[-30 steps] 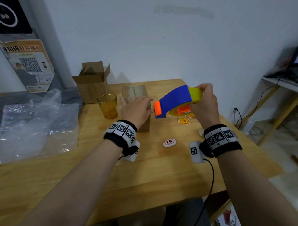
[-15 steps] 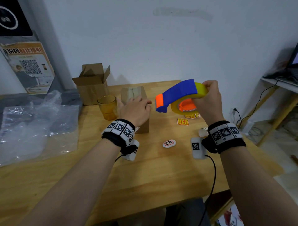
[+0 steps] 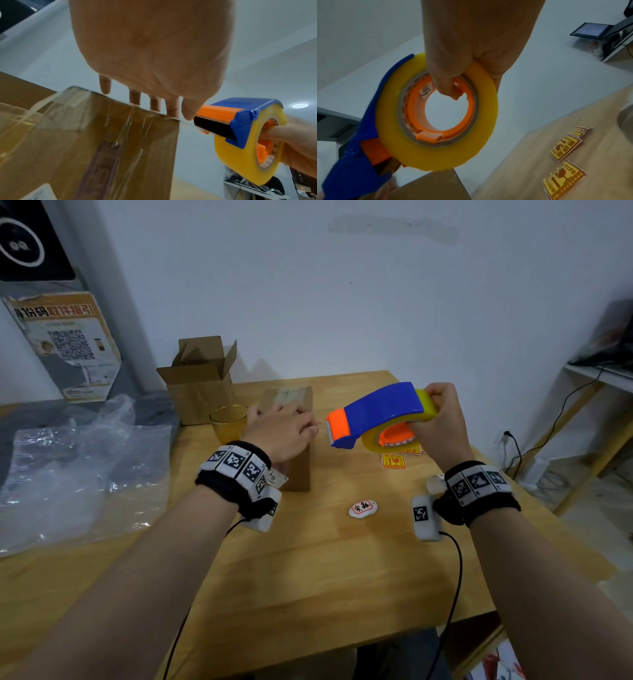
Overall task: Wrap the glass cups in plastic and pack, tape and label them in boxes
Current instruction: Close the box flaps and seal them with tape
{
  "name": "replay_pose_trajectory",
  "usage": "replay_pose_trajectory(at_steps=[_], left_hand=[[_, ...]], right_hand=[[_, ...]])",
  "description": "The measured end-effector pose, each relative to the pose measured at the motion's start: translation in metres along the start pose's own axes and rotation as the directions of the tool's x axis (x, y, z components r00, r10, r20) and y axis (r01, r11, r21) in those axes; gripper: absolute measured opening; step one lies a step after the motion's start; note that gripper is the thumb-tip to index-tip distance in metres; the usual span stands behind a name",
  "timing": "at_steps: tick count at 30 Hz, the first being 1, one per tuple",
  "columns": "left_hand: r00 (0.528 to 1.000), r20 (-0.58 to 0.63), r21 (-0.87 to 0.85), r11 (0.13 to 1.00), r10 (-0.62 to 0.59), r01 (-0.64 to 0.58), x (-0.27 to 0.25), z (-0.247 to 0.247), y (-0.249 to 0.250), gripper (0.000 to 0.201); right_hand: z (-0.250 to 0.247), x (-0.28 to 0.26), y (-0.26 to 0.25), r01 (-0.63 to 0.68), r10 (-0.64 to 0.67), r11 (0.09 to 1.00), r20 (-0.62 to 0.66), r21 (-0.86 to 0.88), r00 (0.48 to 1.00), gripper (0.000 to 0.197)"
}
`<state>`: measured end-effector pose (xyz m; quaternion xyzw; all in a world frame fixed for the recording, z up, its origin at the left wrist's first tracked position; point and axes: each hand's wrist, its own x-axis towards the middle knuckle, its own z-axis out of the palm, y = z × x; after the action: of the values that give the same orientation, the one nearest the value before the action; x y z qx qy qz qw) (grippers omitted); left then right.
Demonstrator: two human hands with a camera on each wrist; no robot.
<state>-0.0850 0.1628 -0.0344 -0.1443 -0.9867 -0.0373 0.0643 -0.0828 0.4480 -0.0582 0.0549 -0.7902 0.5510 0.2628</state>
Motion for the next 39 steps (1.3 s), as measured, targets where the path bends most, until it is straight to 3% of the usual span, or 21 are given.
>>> replay_pose_trajectory(at_steps=[5,7,12,16,20,24,28,33,39], left_hand=[[0.997,-0.042,-0.048,0.997,-0.063,0.061,-0.016,0.007,-0.022,0.023],[0.994,-0.051,-0.086,0.992,-0.094,0.090,-0.022,0.010,-0.029,0.023],[0.990,-0.031,-0.096,0.986,-0.137,0.133,-0.025,0.009,-0.034,0.024],[0.987,-0.014,-0.118,0.980,-0.162,0.159,-0.025,0.009,-0.030,0.027],[0.980,-0.015,-0.147,0.970,-0.199,0.195,-0.026,0.012,-0.030,0.027],[0.969,-0.032,-0.226,0.947,-0.243,0.230,-0.030,0.016,-0.024,0.029],[0.960,-0.064,-0.192,0.947,-0.273,0.256,-0.031,0.017,-0.010,0.029],[0.930,-0.194,-0.153,0.946,-0.312,0.286,-0.035,0.024,0.005,0.030],[0.923,-0.210,-0.169,0.942,-0.322,0.290,-0.034,0.026,0.010,0.022]], right_hand=[[0.010,-0.014,-0.003,0.165,-0.156,0.986,0.201,-0.032,0.967,0.096],[0.013,-0.019,-0.004,0.204,-0.187,0.978,0.284,-0.031,0.940,0.101],[0.011,-0.024,-0.011,0.303,-0.228,0.949,0.472,-0.089,0.852,0.076],[-0.001,-0.023,-0.029,0.271,-0.170,0.956,0.548,-0.108,0.819,0.062],[-0.005,-0.025,-0.048,0.324,-0.099,0.921,0.672,-0.217,0.734,0.068],[-0.001,-0.026,-0.056,0.423,-0.103,0.835,0.655,-0.352,0.749,0.069],[0.005,-0.031,-0.072,0.479,-0.071,0.709,0.624,-0.517,0.778,0.067],[0.023,-0.042,-0.099,0.497,-0.037,0.591,0.593,-0.636,0.804,0.064],[0.039,-0.044,-0.131,0.498,0.000,0.524,0.584,-0.691,0.812,0.056]])
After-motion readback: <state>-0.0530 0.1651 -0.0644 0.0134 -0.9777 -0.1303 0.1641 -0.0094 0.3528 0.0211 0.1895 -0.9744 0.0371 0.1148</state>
